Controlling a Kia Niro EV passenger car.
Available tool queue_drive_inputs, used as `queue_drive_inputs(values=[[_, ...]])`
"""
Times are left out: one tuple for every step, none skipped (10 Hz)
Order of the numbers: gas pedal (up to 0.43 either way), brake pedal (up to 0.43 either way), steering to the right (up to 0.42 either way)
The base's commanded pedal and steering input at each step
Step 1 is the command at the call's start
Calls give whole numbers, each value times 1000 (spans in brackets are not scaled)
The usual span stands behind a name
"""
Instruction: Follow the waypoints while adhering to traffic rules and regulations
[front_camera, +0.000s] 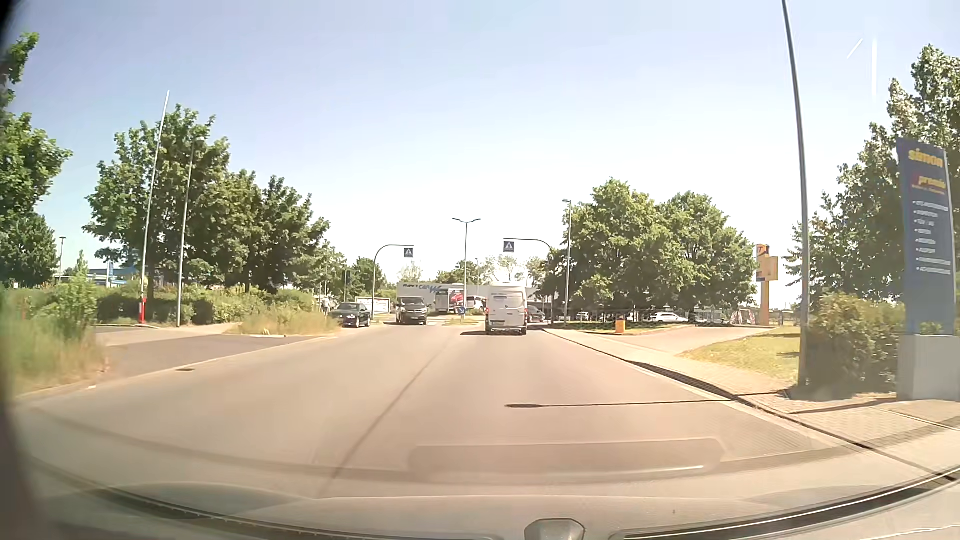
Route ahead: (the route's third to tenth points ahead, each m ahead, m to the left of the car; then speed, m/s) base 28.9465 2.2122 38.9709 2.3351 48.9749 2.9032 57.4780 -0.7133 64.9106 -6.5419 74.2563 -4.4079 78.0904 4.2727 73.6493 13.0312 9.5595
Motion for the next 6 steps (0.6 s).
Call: queue_drive_inputs(values=[[0,30,8],[0,24,7],[0,24,5],[0,30,4],[0,30,3],[0,30,2]])
